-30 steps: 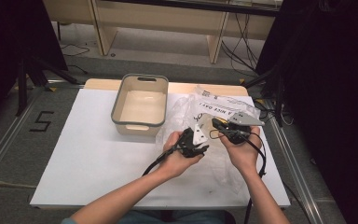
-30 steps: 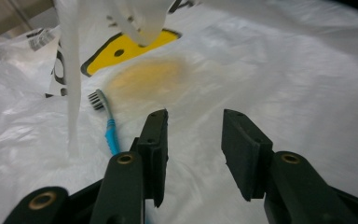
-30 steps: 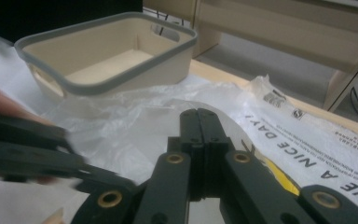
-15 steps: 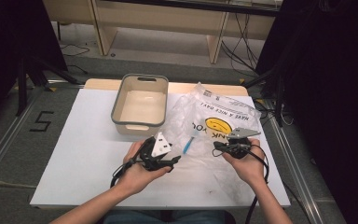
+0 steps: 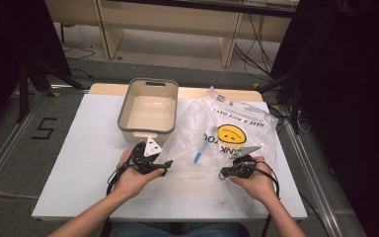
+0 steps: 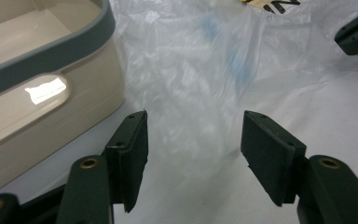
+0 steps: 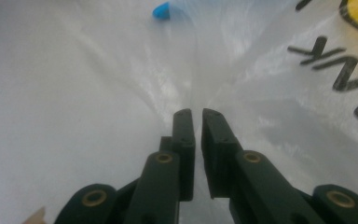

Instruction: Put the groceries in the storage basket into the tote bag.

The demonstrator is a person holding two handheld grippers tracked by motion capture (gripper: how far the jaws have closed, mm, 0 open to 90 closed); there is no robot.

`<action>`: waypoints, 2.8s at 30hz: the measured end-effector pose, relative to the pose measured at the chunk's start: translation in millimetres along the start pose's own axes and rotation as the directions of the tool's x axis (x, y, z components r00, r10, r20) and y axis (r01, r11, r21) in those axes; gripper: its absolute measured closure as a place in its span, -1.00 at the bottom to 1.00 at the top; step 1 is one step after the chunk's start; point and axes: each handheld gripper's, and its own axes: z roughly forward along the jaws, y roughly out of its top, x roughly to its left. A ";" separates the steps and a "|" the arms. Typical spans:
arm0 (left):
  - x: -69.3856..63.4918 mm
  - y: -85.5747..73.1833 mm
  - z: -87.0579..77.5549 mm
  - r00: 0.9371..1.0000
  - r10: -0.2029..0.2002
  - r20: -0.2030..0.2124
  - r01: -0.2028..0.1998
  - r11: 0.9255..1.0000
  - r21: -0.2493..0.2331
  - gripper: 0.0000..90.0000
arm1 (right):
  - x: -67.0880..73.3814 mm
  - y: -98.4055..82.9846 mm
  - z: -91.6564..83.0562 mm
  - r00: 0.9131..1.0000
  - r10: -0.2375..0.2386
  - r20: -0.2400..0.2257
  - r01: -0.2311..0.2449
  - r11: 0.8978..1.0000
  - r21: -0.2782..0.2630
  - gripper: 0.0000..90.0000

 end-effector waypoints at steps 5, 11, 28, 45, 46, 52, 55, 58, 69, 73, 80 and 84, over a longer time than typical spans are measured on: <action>4.1 -1.3 -1.9 1.000 -0.029 0.003 0.029 1.000 -0.013 -0.09 | 2.4 -0.7 -1.9 1.000 0.001 -0.012 -0.001 1.000 -0.011 0.69; 10.7 -3.4 -3.0 0.999 -0.054 -0.005 0.054 0.998 -0.022 -0.11 | -4.9 5.0 -34.0 0.997 0.058 0.058 -0.045 0.980 -0.195 0.41; 12.4 -15.2 -11.5 0.999 -0.054 -0.008 0.054 0.998 -0.021 -0.21 | -24.9 -26.5 -56.9 0.957 0.213 0.195 -0.155 0.949 -0.274 0.06; 8.7 -17.1 -10.2 0.999 -0.053 0.004 0.053 0.998 -0.020 -0.21 | -26.3 -45.6 -65.6 0.941 0.262 0.216 -0.204 0.944 -0.258 -0.06; 8.6 -17.1 -10.1 0.999 -0.053 0.003 0.053 0.998 -0.020 -0.20 | -26.3 -46.0 -66.1 0.940 0.267 0.214 -0.209 0.943 -0.259 -0.07; 8.4 -17.4 -8.9 0.998 -0.056 0.002 0.056 0.998 -0.019 -0.20 | -25.6 -49.3 -66.5 0.938 0.274 0.214 -0.219 0.944 -0.246 -0.09; 8.5 -17.5 -8.6 0.998 -0.057 0.002 0.057 0.998 -0.019 -0.20 | -24.1 -49.9 -66.5 0.938 0.276 0.209 -0.224 0.945 -0.240 -0.10; 8.5 -17.5 -8.7 0.998 -0.057 0.001 0.057 0.998 -0.019 -0.20 | -23.3 -50.4 -67.1 0.938 0.278 0.209 -0.226 0.944 -0.242 -0.10; 7.8 -17.0 0.2 0.997 -0.076 0.018 0.076 0.997 0.010 -0.09 | -23.3 -66.2 -62.3 0.873 0.411 0.264 -0.407 0.910 -0.071 -0.14; 10.4 -17.2 6.1 0.995 -0.098 0.026 0.097 0.995 0.036 -0.01 | -22.9 -70.1 -57.4 0.860 0.433 0.270 -0.442 0.896 -0.030 -0.08; 11.4 -15.5 22.4 0.986 -0.149 0.074 0.142 0.986 0.083 0.28 | -20.7 -71.4 -52.6 0.871 0.383 0.307 -0.416 0.908 0.048 0.38; 12.2 -13.8 26.6 0.985 -0.155 0.081 0.147 0.984 0.102 0.58 | -21.0 -71.2 -52.8 0.882 0.356 0.308 -0.392 0.918 0.061 0.74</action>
